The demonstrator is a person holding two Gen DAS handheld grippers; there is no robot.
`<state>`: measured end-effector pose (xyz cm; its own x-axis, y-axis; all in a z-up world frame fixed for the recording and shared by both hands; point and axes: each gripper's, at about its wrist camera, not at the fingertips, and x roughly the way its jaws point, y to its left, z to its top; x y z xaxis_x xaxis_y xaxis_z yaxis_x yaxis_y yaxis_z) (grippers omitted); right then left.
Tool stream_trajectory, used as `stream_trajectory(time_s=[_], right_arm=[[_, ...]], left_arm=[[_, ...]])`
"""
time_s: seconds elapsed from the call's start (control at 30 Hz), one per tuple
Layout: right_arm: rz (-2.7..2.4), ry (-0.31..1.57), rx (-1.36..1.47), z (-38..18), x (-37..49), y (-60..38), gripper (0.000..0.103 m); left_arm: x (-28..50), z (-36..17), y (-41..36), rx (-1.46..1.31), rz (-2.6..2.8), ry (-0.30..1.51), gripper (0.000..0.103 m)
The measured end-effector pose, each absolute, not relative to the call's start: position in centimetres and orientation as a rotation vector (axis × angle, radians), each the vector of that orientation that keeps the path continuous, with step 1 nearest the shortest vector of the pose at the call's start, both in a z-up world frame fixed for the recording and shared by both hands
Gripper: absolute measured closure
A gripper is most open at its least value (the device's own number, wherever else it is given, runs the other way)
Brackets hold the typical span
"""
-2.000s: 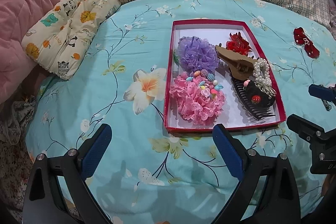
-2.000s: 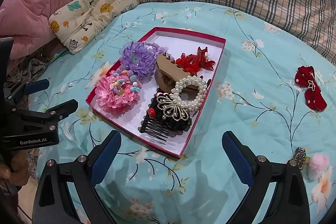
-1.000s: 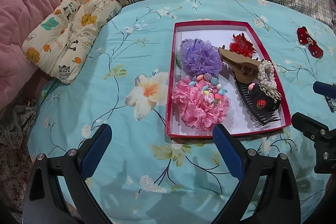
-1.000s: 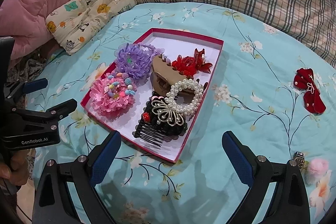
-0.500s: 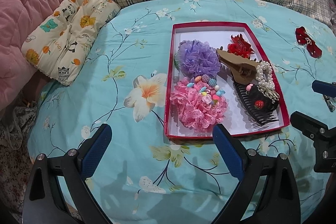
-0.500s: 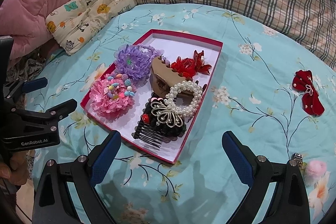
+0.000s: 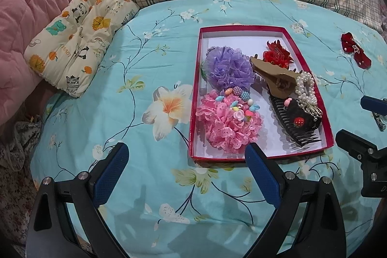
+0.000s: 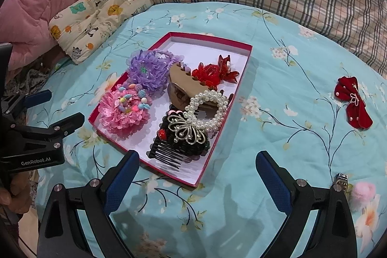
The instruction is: Organize jewelry
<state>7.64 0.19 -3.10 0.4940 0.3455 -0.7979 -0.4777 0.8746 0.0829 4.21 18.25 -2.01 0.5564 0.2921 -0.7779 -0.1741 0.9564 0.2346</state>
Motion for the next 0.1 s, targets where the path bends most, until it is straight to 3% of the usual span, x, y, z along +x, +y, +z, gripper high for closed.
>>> stream_trajectory(time_s=[0.1], right_arm=[[0.496, 0.926, -0.162, -3.09, 7.61, 0.15, 0.005]], left_arm=[[4.27, -1.90, 18.34, 0.115, 0.268, 0.944, 0.005]])
